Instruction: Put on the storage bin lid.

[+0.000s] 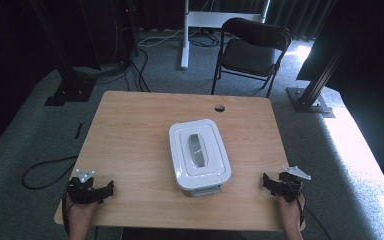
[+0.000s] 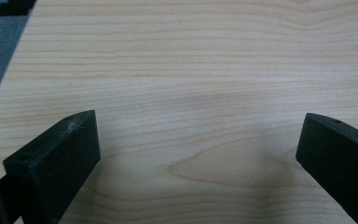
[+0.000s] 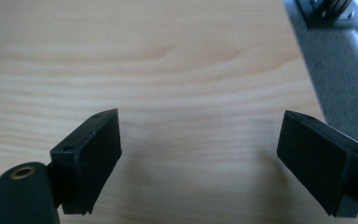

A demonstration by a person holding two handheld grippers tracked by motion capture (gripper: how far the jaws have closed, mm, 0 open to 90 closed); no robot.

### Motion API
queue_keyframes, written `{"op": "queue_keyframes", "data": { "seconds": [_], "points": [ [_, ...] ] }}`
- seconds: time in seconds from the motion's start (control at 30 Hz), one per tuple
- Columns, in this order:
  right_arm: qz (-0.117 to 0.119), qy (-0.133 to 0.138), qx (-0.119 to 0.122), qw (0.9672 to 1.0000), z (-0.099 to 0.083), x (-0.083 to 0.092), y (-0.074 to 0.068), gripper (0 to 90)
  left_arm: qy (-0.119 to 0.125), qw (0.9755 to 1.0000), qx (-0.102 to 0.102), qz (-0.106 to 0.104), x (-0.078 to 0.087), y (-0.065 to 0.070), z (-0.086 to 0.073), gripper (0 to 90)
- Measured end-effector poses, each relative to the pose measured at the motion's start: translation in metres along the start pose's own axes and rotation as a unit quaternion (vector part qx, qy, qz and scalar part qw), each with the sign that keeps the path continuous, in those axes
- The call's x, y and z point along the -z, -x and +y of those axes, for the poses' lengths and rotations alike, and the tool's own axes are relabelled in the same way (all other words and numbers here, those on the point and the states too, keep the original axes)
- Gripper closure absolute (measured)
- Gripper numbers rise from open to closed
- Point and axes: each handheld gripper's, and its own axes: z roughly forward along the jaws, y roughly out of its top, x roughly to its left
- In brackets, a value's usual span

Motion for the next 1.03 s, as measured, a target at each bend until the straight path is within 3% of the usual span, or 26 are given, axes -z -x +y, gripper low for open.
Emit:
{"op": "queue_keyframes", "data": {
  "seconds": [0.23, 1.03],
  "points": [
    [0.001, -0.015, 0.024, 0.9996, 0.0010, -0.0031, -0.0064, 12.6, -0.006, 1.0000, 0.000, 0.002, -0.0033, 0.0009, 0.0013, 0.2],
    [0.003, -0.016, 0.025, 0.9996, 0.0055, -0.0085, -0.0097, 12.2, -0.006, 1.0000, 0.001, 0.002, -0.0075, 0.0024, 0.0057, 0.2]
  ]
}}
